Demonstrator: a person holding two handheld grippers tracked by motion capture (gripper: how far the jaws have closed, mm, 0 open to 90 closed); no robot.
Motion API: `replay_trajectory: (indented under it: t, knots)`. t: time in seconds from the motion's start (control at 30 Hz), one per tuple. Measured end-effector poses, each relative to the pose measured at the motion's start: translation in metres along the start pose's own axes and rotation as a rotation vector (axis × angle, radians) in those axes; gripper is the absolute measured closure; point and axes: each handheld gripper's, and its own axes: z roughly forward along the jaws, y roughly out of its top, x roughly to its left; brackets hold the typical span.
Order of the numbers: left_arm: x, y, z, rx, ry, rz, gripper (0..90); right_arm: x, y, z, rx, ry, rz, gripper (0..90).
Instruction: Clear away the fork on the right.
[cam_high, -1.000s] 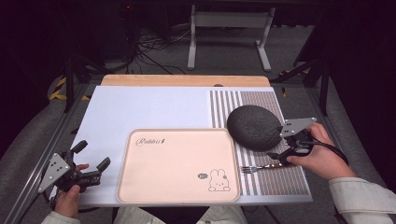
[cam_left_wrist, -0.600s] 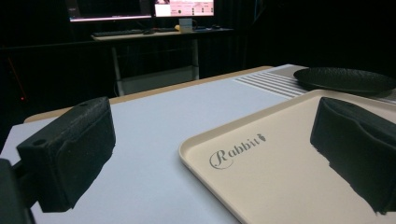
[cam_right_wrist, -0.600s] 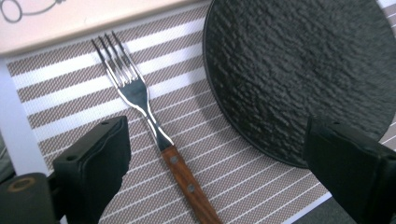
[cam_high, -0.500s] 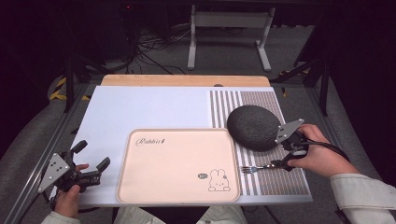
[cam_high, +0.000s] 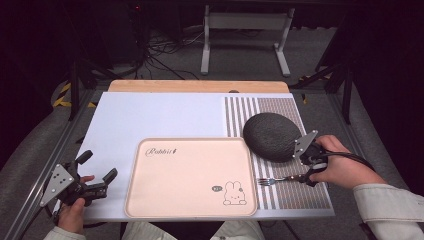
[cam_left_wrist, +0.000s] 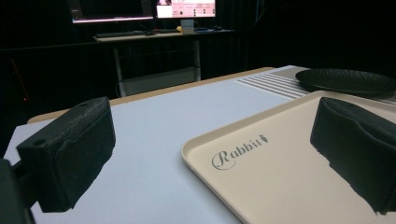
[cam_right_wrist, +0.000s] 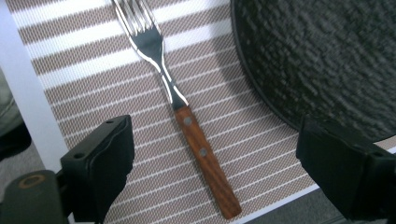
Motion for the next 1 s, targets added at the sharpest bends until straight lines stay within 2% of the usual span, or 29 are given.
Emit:
replay_trajectory:
  t: [0.1, 0.27, 0.33, 0.53, 0.8, 1.0]
  knots:
    - [0.0, 0.0, 0.0, 0.0, 0.0, 0.0, 0.9, 0.0, 0.0, 0.004, 0.019, 0.02, -0.016, 13.9]
    - [0.0, 0.0, 0.0, 0.001, 0.002, -0.001, 0.8, 0.003, 0.0, 0.015, 0.004, 0.062, -0.03, 20.9]
    - [0.0, 0.0, 0.0, 0.001, 0.0, 0.0, 0.8, 0.004, 0.0, 0.019, 0.011, 0.063, -0.042, 22.6]
    - [0.0, 0.0, 0.0, 0.001, 0.0, 0.0, 0.8, 0.004, -0.001, 0.031, 0.03, 0.11, -0.073, 28.4]
    - [0.0, 0.0, 0.0, -0.001, 0.001, 0.0, 0.8, 0.002, -0.004, 0.043, 0.05, 0.132, -0.045, 32.5]
    - [0.0, 0.0, 0.0, 0.003, 0.002, -0.001, 0.8, -0.001, -0.007, 0.049, 0.051, 0.127, -0.031, 35.7]
